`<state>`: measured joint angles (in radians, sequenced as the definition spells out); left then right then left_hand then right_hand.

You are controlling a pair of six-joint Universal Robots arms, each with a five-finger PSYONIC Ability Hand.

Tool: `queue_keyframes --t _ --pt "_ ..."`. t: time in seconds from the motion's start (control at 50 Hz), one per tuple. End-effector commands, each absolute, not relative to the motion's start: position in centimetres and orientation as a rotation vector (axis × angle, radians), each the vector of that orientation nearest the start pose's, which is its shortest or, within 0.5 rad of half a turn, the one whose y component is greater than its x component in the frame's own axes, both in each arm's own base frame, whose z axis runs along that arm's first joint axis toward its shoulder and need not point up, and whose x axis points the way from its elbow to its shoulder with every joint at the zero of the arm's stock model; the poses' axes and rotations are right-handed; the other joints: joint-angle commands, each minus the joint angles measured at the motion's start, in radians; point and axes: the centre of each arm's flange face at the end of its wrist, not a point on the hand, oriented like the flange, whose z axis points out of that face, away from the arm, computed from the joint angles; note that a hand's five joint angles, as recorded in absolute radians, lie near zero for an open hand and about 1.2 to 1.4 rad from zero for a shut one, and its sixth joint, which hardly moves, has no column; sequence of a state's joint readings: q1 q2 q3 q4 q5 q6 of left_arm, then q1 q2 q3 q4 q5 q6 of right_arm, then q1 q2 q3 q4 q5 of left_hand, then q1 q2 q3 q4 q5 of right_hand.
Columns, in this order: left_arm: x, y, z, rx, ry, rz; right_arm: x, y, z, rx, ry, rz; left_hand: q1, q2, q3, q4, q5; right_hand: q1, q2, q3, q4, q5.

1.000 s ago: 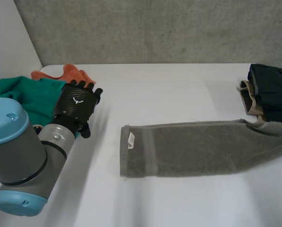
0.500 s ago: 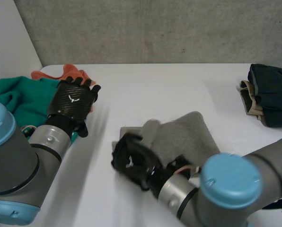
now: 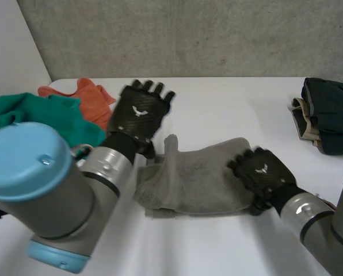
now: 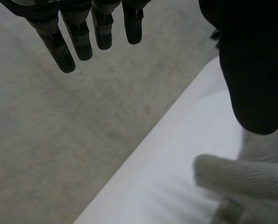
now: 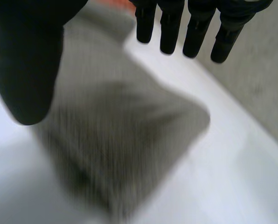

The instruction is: Fold the laundry.

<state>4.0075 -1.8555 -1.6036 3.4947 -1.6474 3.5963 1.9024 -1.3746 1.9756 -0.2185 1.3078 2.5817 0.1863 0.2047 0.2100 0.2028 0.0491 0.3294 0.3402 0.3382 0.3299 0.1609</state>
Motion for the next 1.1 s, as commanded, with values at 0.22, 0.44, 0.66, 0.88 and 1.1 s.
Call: queue_keyframes --t 0.22,0.44,0.66,0.88,1.1 --pt "-32.5 -19.0 23.6 1.172 1.958 -2.321 24.6 -24.0 19.7 -1.499 1.988 -2.166 -0.005 -0.023 -0.029 -0.022 -0.042 1.067 1.056 1.058 1.066 1.061" --pt "-28.0 -21.0 25.0 0.869 1.965 -2.244 34.8 -13.5 16.1 -1.814 1.384 -1.927 -0.008 -0.026 -0.032 -0.025 -0.045 1.067 1.056 1.058 1.066 1.061" --pt "-28.3 -21.1 25.1 0.800 2.031 -2.300 33.3 -16.0 19.6 -1.508 1.529 -1.978 -0.008 -0.026 -0.032 -0.025 -0.045 -0.155 -0.166 -0.164 -0.155 -0.161" --pt "-34.0 -19.4 25.0 0.837 2.221 -2.448 27.5 -21.9 24.1 -0.730 1.927 -1.687 0.048 0.029 0.024 0.031 0.010 -0.155 -0.166 -0.164 -0.155 -0.161" --pt "-35.8 -18.0 16.8 0.902 2.476 -2.018 29.1 -24.9 18.1 -0.736 2.196 -1.309 0.115 0.097 0.092 0.099 0.078 -0.155 -0.166 -0.164 -0.155 -0.161"
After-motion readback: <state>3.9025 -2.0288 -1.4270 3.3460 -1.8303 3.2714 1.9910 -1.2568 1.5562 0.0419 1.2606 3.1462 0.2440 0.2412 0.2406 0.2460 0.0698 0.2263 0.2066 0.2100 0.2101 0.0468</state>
